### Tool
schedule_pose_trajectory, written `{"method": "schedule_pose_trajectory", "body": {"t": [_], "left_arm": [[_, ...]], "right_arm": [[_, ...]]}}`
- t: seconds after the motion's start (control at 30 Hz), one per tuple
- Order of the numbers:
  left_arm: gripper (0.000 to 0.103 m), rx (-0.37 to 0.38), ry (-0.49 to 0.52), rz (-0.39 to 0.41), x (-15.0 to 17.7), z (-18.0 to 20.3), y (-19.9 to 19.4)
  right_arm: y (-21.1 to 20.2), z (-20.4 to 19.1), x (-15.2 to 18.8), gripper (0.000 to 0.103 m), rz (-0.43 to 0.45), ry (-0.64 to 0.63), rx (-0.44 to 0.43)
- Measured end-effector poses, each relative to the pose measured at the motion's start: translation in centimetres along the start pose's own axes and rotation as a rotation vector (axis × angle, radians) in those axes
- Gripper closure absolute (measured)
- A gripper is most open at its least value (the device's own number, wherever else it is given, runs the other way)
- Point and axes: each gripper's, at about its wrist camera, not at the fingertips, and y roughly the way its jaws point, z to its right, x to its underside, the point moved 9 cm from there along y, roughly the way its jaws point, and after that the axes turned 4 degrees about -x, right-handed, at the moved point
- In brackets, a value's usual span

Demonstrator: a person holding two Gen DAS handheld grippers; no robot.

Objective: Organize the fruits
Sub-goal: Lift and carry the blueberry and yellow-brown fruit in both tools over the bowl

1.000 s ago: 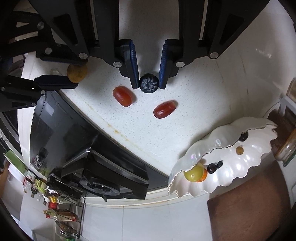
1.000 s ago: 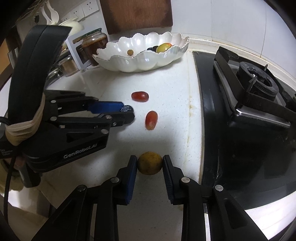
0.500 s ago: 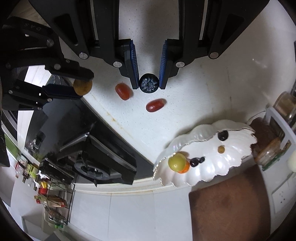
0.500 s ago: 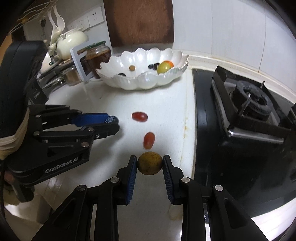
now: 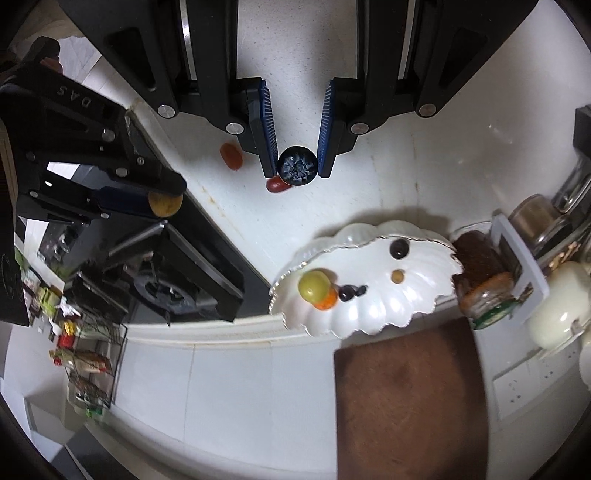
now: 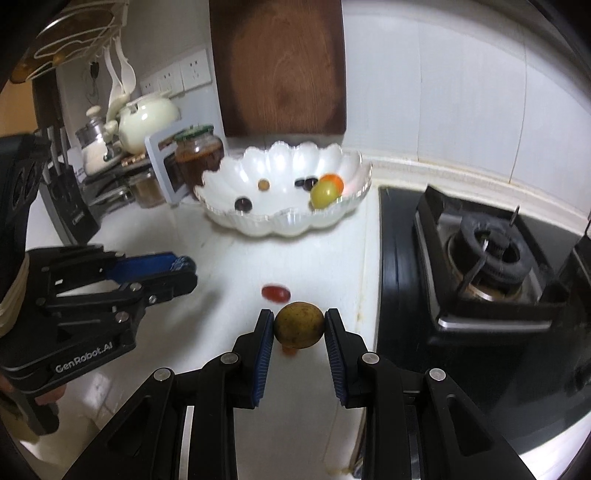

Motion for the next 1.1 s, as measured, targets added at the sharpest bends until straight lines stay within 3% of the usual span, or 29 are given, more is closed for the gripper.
{"method": "schedule_pose_trajectory", "body": {"t": [0.57, 1.1], "left_arm": [[0.080, -0.088, -0.125, 0.153, -3.9, -3.5, -4.4], [0.080, -0.179, -0.205, 0.244, -8.0, -7.1, -4.4]], "right_arm": [[-2.6, -1.2, -6.7, 0.073, 0.187, -0.060, -0.005], [-0.8, -0.7, -12.1, 0.073, 0.252, -0.053, -0.001]]}}
